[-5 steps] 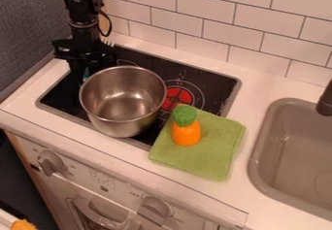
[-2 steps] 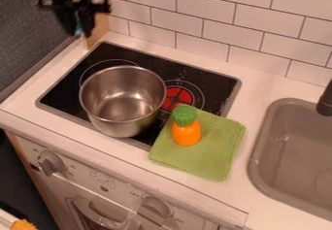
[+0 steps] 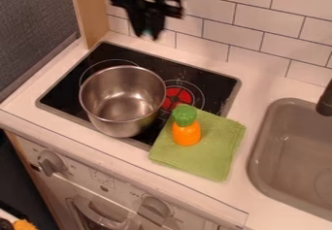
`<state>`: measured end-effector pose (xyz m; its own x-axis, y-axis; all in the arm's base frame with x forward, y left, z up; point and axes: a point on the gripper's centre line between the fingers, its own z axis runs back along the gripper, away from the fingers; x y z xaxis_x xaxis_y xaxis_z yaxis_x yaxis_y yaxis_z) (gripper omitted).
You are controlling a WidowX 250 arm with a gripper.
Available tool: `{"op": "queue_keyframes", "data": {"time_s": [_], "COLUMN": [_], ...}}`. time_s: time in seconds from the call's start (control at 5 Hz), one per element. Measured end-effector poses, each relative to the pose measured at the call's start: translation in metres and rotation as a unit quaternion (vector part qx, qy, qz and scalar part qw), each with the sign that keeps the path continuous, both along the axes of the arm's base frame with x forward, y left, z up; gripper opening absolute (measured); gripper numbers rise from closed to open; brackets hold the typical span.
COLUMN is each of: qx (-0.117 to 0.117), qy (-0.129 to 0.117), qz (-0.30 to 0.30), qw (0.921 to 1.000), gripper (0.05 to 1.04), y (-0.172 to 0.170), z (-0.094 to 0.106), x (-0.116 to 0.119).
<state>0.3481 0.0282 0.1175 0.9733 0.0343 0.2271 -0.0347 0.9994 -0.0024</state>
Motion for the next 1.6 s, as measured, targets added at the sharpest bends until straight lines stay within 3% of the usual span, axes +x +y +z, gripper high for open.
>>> {"op": "queue_keyframes", "data": {"time_s": [0.2,0.4,0.8,1.2,1.4,1.6], "qx": [-0.002,-0.006,-0.01,-0.008,-0.003,-0.006], "qy": [0.031,0.057,0.082,0.091,0.088,0.066], "qz": [-0.007,0.019,0.033,0.022,0.007,0.001], "qw": [0.9995,0.9982,0.996,0.9956,0.9961,0.9978], "gripper": [0.302,0.302,0.302,0.359,0.686,0.942], "y": [-0.052,-0.061,-0.062,-0.067,-0.074,-0.074], "z": [-0.023,-0.045,-0.079,-0.097,-0.095,-0.075], "x": [-0.009,-0.013,-0.01,0.0,0.001,0.0]}}
